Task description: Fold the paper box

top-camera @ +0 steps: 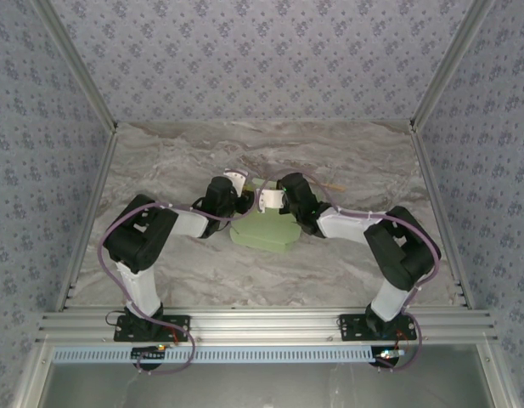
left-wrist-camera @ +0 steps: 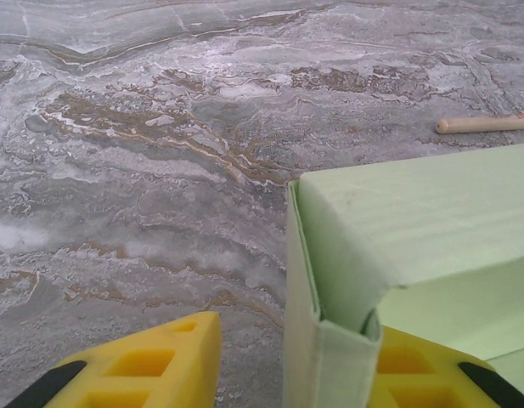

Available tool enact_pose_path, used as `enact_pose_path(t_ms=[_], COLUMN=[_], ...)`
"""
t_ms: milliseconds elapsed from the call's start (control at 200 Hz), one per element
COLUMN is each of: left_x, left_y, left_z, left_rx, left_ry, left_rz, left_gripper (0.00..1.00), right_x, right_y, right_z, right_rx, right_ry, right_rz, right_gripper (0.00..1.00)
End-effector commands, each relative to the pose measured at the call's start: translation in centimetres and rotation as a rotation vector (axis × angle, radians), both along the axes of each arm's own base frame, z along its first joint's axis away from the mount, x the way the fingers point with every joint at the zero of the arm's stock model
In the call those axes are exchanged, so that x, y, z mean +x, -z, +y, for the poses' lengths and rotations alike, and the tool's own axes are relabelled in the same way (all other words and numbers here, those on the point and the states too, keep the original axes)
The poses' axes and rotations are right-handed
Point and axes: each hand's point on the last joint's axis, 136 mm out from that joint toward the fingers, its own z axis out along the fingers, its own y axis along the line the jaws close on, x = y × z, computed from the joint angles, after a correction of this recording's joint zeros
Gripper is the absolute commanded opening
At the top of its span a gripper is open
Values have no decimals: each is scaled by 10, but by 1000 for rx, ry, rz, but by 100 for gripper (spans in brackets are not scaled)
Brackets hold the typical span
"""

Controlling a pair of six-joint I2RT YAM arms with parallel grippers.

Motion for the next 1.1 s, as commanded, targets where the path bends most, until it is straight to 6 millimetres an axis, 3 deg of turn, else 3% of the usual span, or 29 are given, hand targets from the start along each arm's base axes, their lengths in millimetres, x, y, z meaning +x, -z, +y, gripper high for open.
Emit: enact_pose_path(t_ms=[0,345,670,1094], left_x=[5,3,2,22], left_y=[-13,-3,7,26], left_z=[2,4,6,50], left_rx=[-16,-13,14,121], left_ry=[2,-4,-11,-332], left_rz=[-50,-13,22,103], left_gripper=[36,36,26,19], right_x=[-3,-1,-1,-12], right_y=[19,12,1,-6], right_z=[-8,-4,-4,4], right_rx=[-114,-139,-73,5], right_ry=[-8,-17,-5,-13], right_rz=[-19,-100,-89,-31], right_gripper=[0,0,0,0])
